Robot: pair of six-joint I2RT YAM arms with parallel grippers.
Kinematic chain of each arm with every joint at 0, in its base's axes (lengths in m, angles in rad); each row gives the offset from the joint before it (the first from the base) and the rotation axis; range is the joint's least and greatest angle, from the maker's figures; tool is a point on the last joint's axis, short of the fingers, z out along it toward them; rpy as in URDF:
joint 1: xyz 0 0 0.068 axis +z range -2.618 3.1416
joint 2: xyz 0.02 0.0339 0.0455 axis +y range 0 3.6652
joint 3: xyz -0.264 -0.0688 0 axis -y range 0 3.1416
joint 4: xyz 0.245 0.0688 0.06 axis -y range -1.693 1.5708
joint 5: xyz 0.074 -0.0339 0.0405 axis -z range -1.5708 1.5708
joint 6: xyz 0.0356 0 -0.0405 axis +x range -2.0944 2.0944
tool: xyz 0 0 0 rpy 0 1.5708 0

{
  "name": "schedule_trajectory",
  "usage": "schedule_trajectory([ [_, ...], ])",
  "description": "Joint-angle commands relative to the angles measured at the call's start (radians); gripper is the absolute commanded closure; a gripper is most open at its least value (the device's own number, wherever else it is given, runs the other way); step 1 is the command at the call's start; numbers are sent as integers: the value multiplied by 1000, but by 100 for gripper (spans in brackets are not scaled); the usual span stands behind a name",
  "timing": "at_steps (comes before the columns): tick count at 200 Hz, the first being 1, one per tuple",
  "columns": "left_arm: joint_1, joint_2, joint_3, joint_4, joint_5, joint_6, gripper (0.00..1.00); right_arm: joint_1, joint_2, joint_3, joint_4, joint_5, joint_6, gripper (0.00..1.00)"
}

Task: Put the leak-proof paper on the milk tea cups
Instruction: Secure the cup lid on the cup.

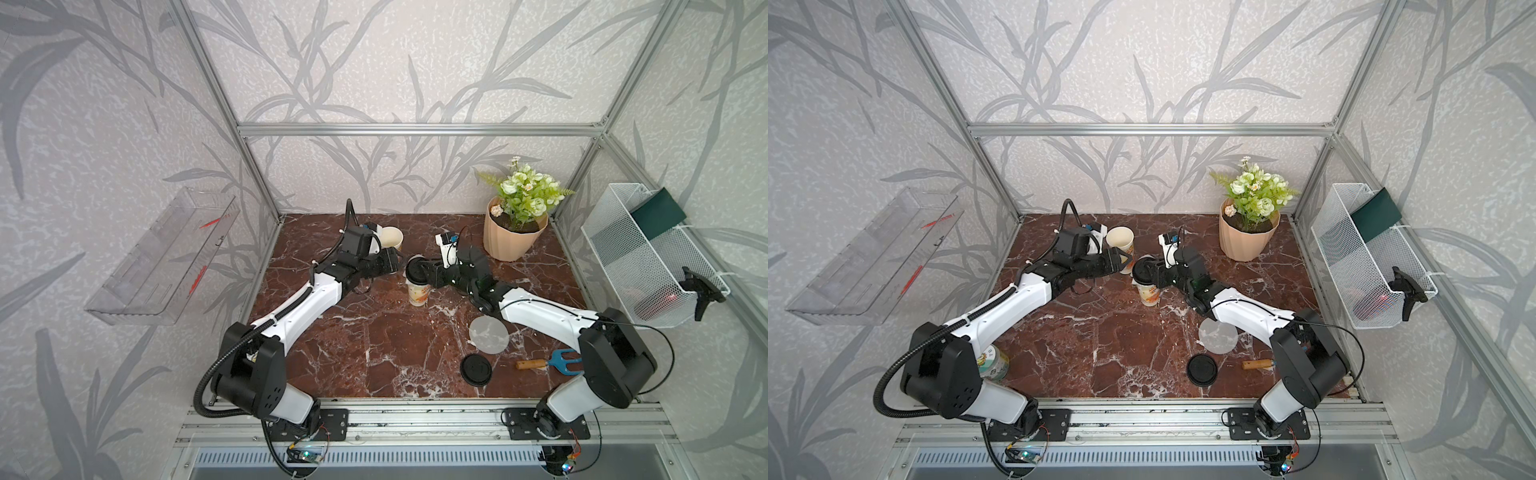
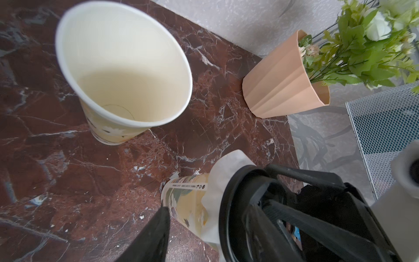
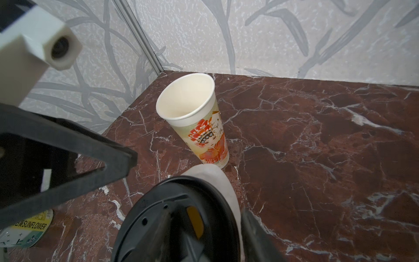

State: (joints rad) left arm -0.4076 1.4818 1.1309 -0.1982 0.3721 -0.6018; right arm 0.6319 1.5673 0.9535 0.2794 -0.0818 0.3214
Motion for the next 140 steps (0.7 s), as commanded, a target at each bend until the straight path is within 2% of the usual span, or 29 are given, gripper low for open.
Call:
schedule_trajectory([
  [1, -37, 12, 14, -79, -21, 34, 40, 6, 31, -28, -261, 10, -33, 49],
  [44, -70, 102, -1, -3, 27, 53, 38, 6, 22, 43, -284, -27, -33, 50],
  [77, -67, 149, -8, -21, -10, 61, 43, -8, 0, 74, -282, -44, -13, 49],
  [103, -62, 174, -19, -15, -9, 62, 49, -39, -38, 91, -260, -99, 23, 48],
  [140, -60, 188, -32, -4, 1, 69, 53, -84, -90, 89, -215, -108, 68, 47],
])
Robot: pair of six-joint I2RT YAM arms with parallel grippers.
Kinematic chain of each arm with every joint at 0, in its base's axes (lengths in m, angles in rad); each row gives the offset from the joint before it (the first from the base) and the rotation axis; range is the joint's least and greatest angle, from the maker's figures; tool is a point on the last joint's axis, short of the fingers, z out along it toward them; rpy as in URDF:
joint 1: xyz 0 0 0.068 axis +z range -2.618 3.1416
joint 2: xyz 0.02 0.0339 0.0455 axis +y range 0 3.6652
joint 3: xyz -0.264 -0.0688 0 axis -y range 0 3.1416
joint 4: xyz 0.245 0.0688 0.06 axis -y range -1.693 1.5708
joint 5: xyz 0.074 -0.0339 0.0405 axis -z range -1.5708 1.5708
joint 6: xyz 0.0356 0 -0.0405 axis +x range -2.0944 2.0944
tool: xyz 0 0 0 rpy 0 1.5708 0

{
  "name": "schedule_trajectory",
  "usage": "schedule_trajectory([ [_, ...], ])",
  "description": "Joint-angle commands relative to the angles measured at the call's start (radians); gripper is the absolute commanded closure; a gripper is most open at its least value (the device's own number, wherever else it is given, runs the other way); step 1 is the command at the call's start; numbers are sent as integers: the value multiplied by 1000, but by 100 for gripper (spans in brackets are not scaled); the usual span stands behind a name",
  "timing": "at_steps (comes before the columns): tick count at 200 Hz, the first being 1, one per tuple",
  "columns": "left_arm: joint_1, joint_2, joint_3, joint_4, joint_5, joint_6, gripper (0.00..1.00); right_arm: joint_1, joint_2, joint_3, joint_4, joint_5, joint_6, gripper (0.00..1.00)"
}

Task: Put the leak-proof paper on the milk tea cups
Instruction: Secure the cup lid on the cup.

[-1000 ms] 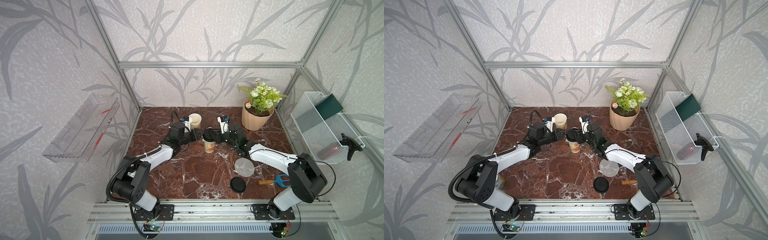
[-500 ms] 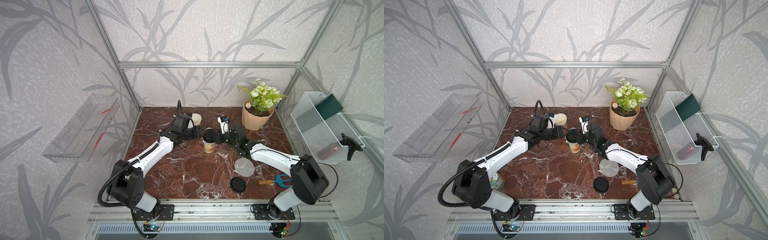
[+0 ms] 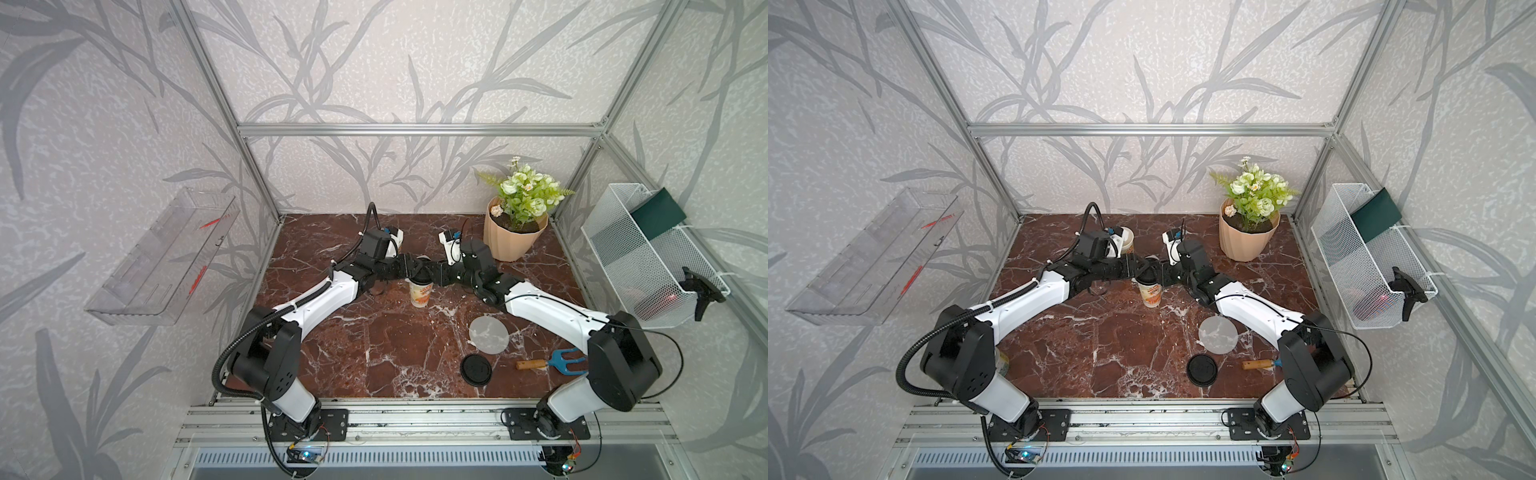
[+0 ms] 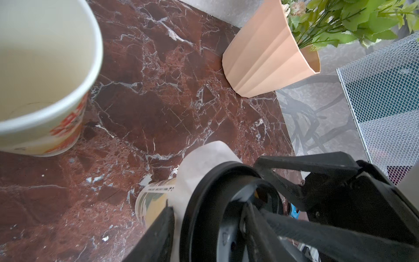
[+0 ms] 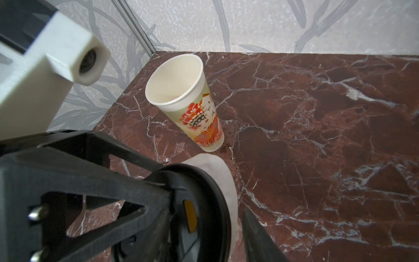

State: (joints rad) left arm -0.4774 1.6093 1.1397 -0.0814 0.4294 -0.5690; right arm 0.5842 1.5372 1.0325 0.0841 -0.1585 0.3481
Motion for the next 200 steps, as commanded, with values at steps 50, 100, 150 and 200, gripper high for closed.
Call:
schedule_trajectory([
  [50, 11, 62, -70, -117, -56, 56, 54, -97, -72, -66, 90, -57, 107, 49],
  [100, 10, 60, -118, -79, -39, 60, 54, -98, -33, -92, 135, -114, 93, 52],
  [150, 11, 56, -175, -37, -32, 69, 55, -85, 4, -78, 117, -107, 85, 53],
  [200, 0, 65, -238, 18, -27, 72, 53, -32, 18, -103, 51, -18, 39, 53],
])
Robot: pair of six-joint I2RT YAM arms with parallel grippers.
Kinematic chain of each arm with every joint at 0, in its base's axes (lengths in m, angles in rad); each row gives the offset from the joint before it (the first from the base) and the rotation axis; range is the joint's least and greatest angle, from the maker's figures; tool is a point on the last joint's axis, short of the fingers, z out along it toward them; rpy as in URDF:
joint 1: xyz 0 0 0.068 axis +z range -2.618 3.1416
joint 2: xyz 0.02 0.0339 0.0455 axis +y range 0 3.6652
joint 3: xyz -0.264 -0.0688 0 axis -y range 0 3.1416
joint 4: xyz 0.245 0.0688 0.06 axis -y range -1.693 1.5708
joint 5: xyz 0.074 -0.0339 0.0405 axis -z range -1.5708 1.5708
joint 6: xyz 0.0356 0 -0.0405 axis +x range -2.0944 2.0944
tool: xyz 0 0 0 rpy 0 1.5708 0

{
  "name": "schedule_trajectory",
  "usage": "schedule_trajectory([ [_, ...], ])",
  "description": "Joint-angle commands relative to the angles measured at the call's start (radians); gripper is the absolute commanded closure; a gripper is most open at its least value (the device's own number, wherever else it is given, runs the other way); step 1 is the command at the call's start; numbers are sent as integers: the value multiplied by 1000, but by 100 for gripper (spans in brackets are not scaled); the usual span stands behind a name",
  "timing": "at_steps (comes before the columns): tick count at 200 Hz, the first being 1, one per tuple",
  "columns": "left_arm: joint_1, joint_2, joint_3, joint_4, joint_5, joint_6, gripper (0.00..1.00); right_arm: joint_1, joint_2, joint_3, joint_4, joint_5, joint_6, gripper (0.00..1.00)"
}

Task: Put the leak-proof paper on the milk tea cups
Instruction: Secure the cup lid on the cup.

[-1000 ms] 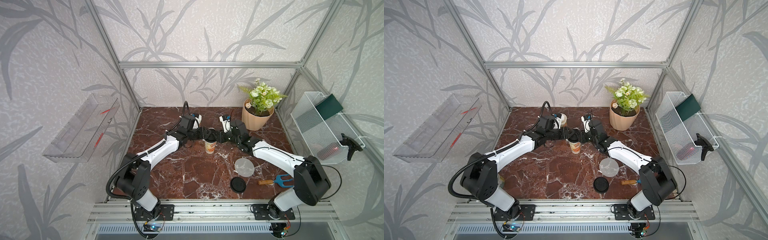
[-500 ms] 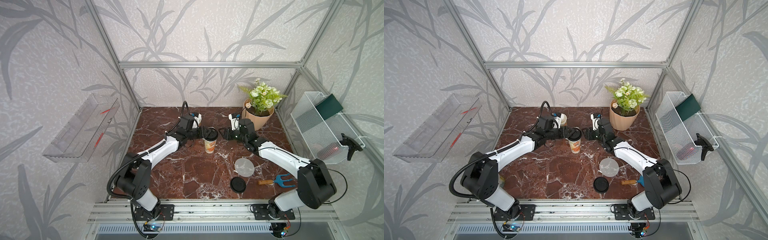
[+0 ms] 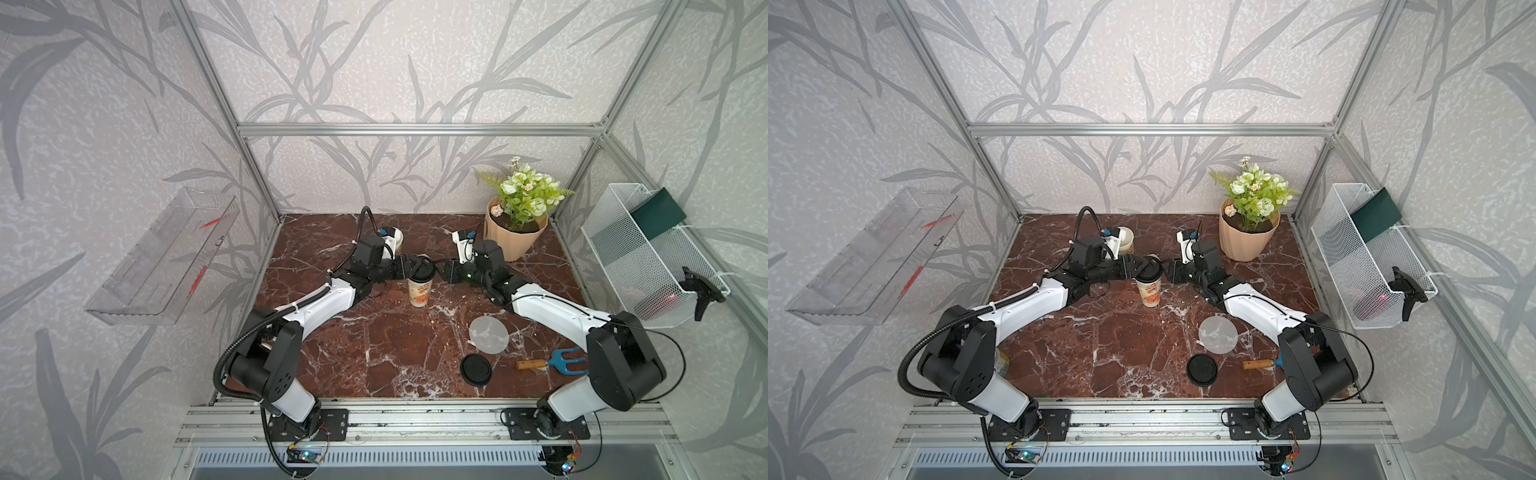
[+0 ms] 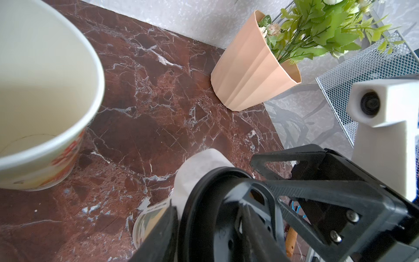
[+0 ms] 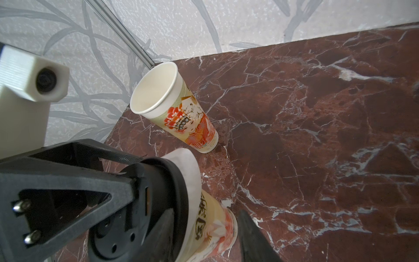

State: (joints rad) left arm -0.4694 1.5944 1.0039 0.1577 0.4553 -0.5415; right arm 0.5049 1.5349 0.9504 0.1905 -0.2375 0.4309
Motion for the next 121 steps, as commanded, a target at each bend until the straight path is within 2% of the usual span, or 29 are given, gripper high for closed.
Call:
schedule_trajectory([
  [1, -8, 80, -105, -220, -53, 44, 53, 50, 20, -22, -57, 66, -45, 53],
  [45, -25, 104, -195, -147, -72, 17, 52, 125, 44, -88, -149, 234, -91, 54],
  [121, -51, 197, -278, -8, -87, -47, 52, 188, 107, -195, -81, 292, -54, 55],
])
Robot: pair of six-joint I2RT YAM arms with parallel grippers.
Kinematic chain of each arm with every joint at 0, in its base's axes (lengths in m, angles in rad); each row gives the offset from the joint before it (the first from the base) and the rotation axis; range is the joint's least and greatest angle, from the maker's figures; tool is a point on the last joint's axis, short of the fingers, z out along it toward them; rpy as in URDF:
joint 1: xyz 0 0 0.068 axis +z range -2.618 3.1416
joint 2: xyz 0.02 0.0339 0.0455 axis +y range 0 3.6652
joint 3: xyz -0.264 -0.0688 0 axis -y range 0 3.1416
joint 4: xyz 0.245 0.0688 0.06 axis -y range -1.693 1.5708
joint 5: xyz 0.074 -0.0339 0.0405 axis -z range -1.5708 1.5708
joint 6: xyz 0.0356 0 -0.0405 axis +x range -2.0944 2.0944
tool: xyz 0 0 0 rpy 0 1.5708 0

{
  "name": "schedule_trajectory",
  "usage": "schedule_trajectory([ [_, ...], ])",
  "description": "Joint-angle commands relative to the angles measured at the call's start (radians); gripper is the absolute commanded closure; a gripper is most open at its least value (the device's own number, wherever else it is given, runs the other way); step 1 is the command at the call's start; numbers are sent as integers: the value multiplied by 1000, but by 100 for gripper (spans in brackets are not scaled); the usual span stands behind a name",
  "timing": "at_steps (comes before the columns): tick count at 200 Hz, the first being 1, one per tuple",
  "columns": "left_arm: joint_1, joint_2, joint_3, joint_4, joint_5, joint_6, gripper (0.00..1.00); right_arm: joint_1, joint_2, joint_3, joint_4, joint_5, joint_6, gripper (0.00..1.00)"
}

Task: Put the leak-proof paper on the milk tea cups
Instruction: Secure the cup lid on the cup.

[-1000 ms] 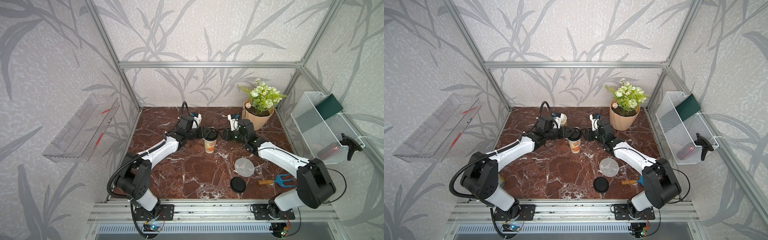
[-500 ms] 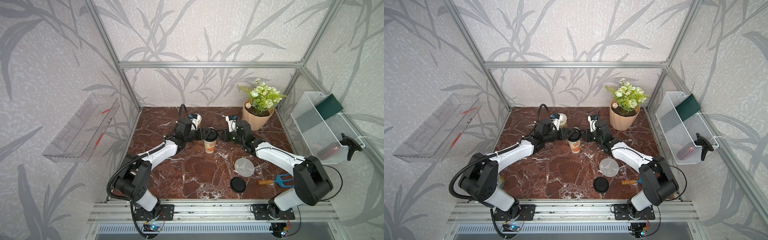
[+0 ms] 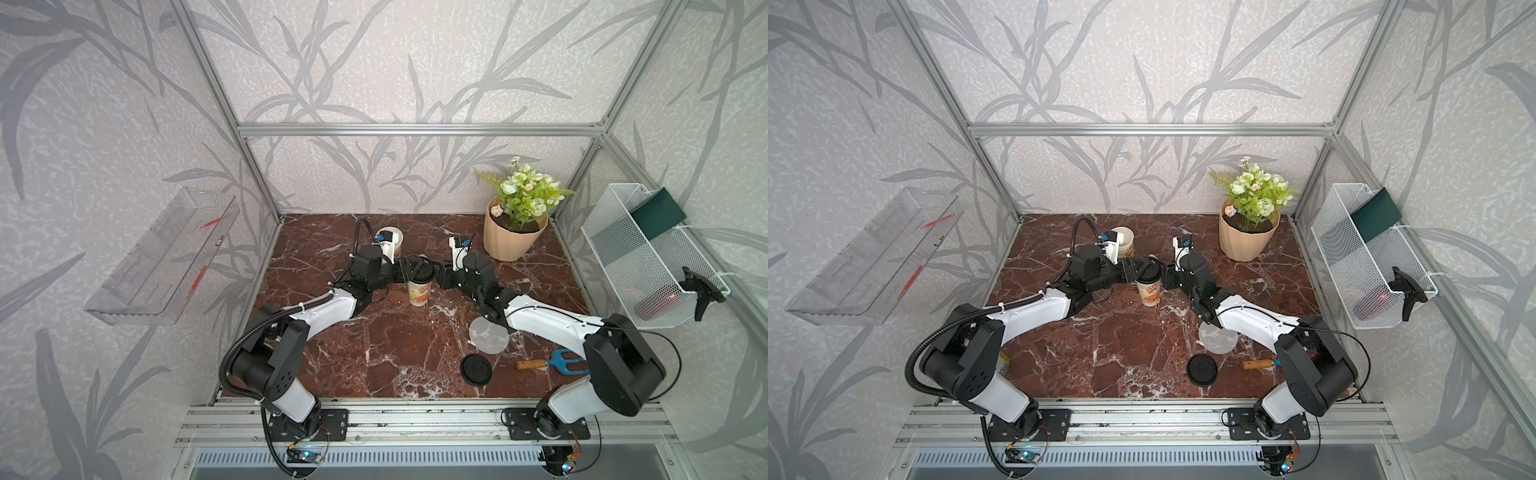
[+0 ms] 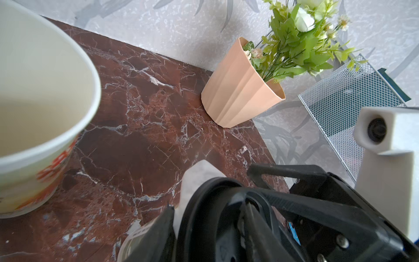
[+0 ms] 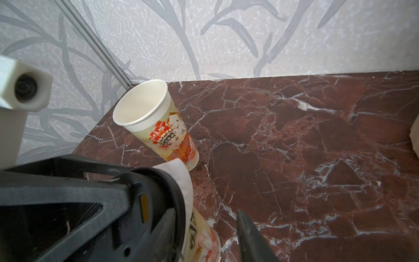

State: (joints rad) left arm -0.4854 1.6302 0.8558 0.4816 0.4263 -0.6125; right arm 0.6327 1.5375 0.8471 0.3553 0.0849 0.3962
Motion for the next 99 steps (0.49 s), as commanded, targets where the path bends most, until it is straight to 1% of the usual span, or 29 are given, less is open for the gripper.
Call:
schedule_trajectory([
  [1, -35, 161, -131, -330, -58, 24, 52, 61, 105, -92, -245, -28, -19, 55],
  [33, -35, 180, -148, -301, -52, 13, 52, 85, 115, -109, -223, -13, -7, 55],
  [57, -35, 165, -127, -344, -50, 28, 52, 82, 72, -73, -249, 2, -33, 55],
  [82, -32, 128, -85, -425, -65, 53, 51, 49, -6, 50, -347, -11, -84, 54],
  [99, -29, 105, -54, -467, -66, 62, 48, 31, -28, 135, -401, -9, -115, 52],
])
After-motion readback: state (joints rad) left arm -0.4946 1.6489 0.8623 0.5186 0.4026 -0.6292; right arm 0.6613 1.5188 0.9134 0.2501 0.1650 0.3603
